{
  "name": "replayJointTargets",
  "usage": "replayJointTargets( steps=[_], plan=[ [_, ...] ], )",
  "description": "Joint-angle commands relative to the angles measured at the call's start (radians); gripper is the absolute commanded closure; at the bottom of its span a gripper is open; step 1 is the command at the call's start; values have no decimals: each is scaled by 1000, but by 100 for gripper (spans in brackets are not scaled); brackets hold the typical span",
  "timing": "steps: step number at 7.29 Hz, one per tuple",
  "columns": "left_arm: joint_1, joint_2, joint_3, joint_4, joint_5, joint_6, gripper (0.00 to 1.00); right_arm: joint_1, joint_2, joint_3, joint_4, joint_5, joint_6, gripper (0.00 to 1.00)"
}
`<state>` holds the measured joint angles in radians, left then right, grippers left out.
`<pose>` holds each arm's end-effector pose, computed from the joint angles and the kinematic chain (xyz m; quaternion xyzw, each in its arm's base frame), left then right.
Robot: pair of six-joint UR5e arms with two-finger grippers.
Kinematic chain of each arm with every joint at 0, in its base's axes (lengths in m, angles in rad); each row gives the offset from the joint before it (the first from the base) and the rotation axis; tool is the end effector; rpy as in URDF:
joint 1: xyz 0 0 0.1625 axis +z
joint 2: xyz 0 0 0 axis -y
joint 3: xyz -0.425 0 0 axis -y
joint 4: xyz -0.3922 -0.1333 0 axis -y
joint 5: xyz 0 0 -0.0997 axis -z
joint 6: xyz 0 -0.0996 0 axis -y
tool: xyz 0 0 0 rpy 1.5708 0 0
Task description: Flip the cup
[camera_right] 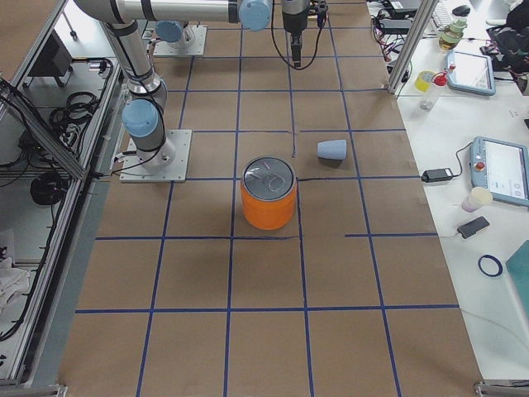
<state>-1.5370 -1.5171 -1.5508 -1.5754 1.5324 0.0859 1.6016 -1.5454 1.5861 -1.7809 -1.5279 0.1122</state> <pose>-0.1210 -0.4790 0.5234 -0.0267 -0.9989 0.0356 0.0171 0.1535 -0.5132 0.4901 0.0387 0.9954 -0.0828 0.0274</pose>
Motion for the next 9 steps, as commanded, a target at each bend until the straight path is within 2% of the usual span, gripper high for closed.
replayJointTargets(
  steps=[1, 9],
  plan=[
    [0, 0, 0, 0, 0, 0, 0, 0, 1, 2, 0, 0, 7, 0],
    [0, -3, -2, 0, -2, -2, 0, -2, 4, 2, 18, -2, -42, 0]
  ],
)
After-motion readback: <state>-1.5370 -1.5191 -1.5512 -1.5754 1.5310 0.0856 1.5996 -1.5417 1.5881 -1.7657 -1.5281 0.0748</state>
